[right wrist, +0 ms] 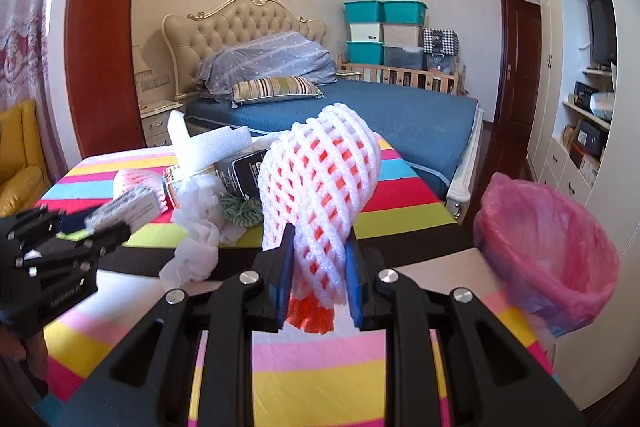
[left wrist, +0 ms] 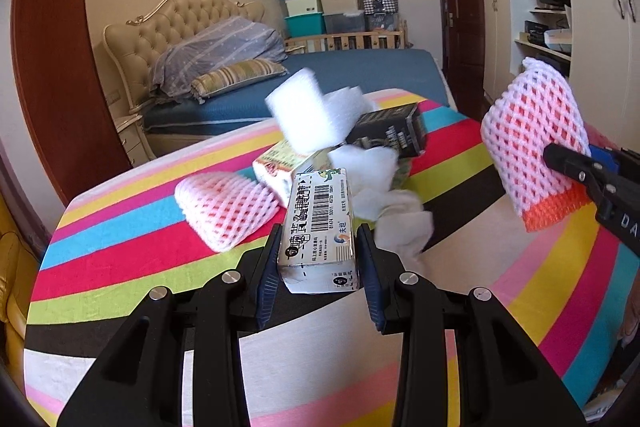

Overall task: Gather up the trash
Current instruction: 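Carry the white box and pink net to the pink wastebasket with both tools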

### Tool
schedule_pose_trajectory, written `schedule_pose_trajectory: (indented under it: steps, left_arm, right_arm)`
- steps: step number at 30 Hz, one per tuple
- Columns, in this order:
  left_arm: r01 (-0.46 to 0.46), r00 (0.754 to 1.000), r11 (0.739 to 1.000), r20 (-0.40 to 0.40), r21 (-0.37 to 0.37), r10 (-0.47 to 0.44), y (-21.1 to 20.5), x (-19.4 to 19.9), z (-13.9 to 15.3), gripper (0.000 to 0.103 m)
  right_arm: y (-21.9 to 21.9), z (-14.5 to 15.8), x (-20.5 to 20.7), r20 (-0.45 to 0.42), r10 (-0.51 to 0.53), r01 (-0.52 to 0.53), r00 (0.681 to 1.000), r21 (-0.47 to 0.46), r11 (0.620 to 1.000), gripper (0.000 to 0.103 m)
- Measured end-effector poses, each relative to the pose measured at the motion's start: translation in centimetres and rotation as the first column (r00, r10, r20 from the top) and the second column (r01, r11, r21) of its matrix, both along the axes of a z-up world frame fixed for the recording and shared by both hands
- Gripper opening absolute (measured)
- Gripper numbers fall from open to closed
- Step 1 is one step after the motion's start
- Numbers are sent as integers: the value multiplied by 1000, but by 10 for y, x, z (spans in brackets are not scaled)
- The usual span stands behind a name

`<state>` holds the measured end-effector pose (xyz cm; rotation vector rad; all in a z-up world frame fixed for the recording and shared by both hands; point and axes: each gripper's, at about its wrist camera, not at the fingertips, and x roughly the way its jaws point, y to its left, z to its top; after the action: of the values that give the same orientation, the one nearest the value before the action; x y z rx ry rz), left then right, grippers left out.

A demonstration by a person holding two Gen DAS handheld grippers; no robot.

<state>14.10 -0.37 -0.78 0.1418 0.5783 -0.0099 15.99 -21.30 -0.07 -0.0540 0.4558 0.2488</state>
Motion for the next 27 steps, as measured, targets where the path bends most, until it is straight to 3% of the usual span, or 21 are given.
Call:
schedule_pose_trajectory:
  steps: [14,27]
  left_arm:
    - [108,994,993,15,53,-109,-63,7,10,34]
    - [260,965,958,-7,124,-261,-145,16,7,34]
  right_arm:
    - [-66,4,-26,22,-59,58,998,40,998,22]
    - [-140,7,-34,46,-189,186,981,46,981,22]
